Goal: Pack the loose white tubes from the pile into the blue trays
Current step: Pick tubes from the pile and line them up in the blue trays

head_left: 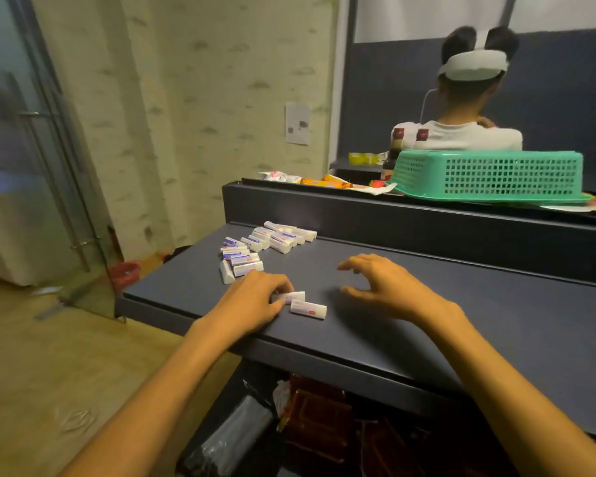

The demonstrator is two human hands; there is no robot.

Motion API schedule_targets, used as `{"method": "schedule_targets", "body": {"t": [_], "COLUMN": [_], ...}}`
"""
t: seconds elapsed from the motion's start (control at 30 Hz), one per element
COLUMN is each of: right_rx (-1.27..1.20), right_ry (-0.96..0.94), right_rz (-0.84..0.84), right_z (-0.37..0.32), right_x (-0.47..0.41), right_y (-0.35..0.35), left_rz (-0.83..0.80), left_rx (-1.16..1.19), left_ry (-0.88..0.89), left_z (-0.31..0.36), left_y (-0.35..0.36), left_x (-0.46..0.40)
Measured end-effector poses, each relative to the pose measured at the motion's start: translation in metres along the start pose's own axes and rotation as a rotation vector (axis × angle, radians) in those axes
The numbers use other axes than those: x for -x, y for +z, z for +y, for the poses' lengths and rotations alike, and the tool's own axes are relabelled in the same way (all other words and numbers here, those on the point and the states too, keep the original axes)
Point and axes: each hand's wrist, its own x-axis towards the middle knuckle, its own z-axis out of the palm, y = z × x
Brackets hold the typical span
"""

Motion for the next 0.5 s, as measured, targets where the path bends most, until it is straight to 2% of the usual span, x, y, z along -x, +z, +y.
{"method": "schedule_targets", "body": {"t": [0.13, 0.27, 0.4, 0.5], "right_rx": [-0.03, -0.063, -0.135, -0.167], "right_ry": [0.083, 0.135, 0.157, 0.147], "right_rz": [0.006, 0.025, 0.041, 0.023], "right_z": [-0.011, -0.02, -0.029, -0.033], "right_x": [-0.001, -0.002, 0.001, 0.002], "right_y": [0.009, 0.013, 0.017, 0.021], "left_rz": [0.053, 0.048, 0.012, 0.048], "left_rx": [0.085, 0.071, 0.102, 0.16], "left_ry": [0.081, 0.164, 0.176, 0.179], "left_z": [-0.012, -0.019, -0.021, -0.018], "left_y": [-0.001, -0.003, -0.005, -0.006], "left_x": [-0.007, -0.015, -0.021, -0.023]}}
